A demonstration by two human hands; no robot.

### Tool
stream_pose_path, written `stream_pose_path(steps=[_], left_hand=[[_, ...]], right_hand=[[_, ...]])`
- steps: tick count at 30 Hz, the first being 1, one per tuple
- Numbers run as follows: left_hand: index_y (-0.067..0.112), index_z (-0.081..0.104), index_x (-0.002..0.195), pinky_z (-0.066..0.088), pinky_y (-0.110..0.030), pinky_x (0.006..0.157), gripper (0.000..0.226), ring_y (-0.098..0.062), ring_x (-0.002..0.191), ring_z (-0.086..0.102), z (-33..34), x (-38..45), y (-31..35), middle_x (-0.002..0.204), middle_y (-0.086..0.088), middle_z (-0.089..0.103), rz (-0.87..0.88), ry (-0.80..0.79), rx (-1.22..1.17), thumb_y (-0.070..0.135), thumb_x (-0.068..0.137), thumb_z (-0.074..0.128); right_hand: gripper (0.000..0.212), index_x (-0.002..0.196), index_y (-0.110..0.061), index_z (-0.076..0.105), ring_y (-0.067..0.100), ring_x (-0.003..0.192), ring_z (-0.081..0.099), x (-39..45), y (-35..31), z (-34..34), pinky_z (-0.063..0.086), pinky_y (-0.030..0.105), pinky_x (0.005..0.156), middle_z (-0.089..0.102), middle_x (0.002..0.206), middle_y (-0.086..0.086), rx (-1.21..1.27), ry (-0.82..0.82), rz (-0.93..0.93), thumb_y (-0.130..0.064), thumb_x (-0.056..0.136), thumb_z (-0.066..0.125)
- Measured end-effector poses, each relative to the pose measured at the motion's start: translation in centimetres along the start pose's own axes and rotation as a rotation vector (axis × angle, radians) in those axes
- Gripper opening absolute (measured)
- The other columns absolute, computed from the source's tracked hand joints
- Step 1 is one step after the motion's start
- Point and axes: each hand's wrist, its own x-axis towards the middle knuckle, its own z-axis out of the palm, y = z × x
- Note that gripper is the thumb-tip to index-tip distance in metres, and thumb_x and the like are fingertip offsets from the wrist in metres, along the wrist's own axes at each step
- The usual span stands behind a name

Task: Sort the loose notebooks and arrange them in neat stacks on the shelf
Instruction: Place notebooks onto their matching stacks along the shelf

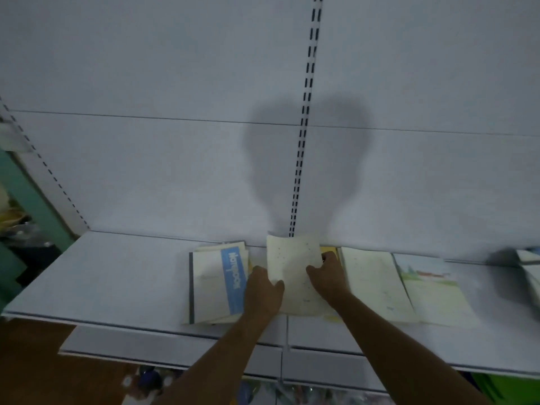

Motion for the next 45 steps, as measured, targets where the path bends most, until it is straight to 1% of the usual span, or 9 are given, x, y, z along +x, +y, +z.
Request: stream_pose_path(steps=[8, 13, 17, 22, 26, 29, 35, 42, 45], left_hand=[[0.007, 0.051, 0.112, 0.051, -0.031, 0.080, 0.035, -0.022, 0.099, 0.059, 8.8, -1.6, 6.1, 0.113, -0.009, 0.059, 0.116, -0.161, -0.008, 0.020, 0.082, 0.063], [0.005, 0.054, 0.116, 0.054, -0.033, 0.083, 0.040, -0.024, 0.103, 0.061, 12.5, -2.1, 8.0, 0.116, -0.012, 0.061, 0.150, -0.274, 0.009, 0.017, 0.079, 0.066], [0.002, 0.057, 0.113, 0.056, -0.039, 0.084, 0.042, -0.028, 0.101, 0.062, 14.6, -2.3, 8.8, 0.114, -0.016, 0.060, 0.148, -0.363, 0.077, 0.016, 0.075, 0.070], [0.005, 0.048, 0.121, 0.049, -0.034, 0.092, 0.043, -0.029, 0.109, 0.053, 16.3, -2.5, 8.5, 0.123, -0.016, 0.045, 0.144, -0.367, 0.236, 0.019, 0.084, 0.064], [0.006, 0.043, 0.127, 0.046, -0.032, 0.092, 0.048, -0.028, 0.112, 0.051, 16.4, -2.5, 8.1, 0.125, -0.015, 0.043, 0.177, -0.350, 0.284, 0.024, 0.087, 0.063], [0.008, 0.041, 0.129, 0.044, -0.032, 0.090, 0.055, -0.026, 0.112, 0.051, 15.8, -2.5, 7.8, 0.124, -0.011, 0.045, 0.171, -0.314, 0.242, 0.033, 0.085, 0.064], [0.014, 0.047, 0.119, 0.046, -0.031, 0.085, 0.036, -0.021, 0.105, 0.056, 11.0, -1.4, 5.5, 0.118, -0.006, 0.051, 0.129, -0.139, 0.186, 0.028, 0.088, 0.057], [0.014, 0.050, 0.112, 0.048, -0.034, 0.082, 0.028, -0.023, 0.102, 0.058, 1.6, 1.0, -0.7, 0.111, -0.006, 0.055, 0.009, 0.122, 0.200, 0.026, 0.088, 0.058], [0.014, 0.049, 0.115, 0.050, -0.037, 0.084, 0.035, -0.025, 0.106, 0.055, -2.0, 1.9, -3.3, 0.113, -0.007, 0.054, -0.064, 0.207, 0.299, 0.033, 0.087, 0.059]], right_hand=[[0.028, 0.099, -0.008, 0.054, 0.023, 0.079, 0.057, 3.4, 6.7, -9.3, 0.046, 0.029, 0.065, 0.060, 0.092, 0.006, -0.055, 0.117, 0.080, -0.017, 0.075, 0.064], [0.023, 0.093, -0.004, 0.064, 0.019, 0.068, 0.055, 4.4, 9.2, -12.8, 0.039, 0.019, 0.051, 0.066, 0.088, 0.010, -0.089, 0.142, 0.038, -0.010, 0.071, 0.064], [0.034, 0.104, 0.001, 0.063, 0.029, 0.085, 0.061, 4.8, 10.4, -14.2, 0.056, 0.036, 0.074, 0.061, 0.100, 0.017, -0.179, 0.073, 0.080, -0.013, 0.073, 0.064], [0.052, 0.127, -0.003, 0.051, 0.033, 0.112, 0.053, 4.6, 11.6, -14.3, 0.047, 0.037, 0.092, 0.048, 0.124, 0.017, -0.303, 0.004, 0.167, -0.017, 0.078, 0.062], [0.056, 0.131, -0.007, 0.044, 0.031, 0.119, 0.047, 4.3, 11.6, -14.1, 0.044, 0.040, 0.095, 0.047, 0.128, 0.013, -0.458, -0.019, 0.200, -0.021, 0.080, 0.060], [0.058, 0.132, -0.007, 0.041, 0.031, 0.120, 0.043, 4.0, 10.8, -13.8, 0.043, 0.039, 0.094, 0.042, 0.130, 0.013, -0.521, 0.050, 0.168, -0.019, 0.079, 0.060], [0.050, 0.128, -0.010, 0.047, 0.030, 0.118, 0.044, 3.2, 7.3, -9.9, 0.041, 0.038, 0.093, 0.047, 0.126, 0.013, -0.421, 0.106, -0.021, -0.017, 0.081, 0.059], [0.028, 0.114, -0.013, 0.057, 0.024, 0.106, 0.055, 0.8, 0.5, -0.5, 0.045, 0.031, 0.086, 0.059, 0.110, 0.007, -0.257, -0.120, -0.257, -0.022, 0.087, 0.057], [0.030, 0.116, -0.014, 0.058, 0.021, 0.108, 0.057, -0.6, -2.1, 3.5, 0.045, 0.029, 0.089, 0.061, 0.115, 0.006, -0.255, -0.260, -0.259, -0.028, 0.090, 0.054]])
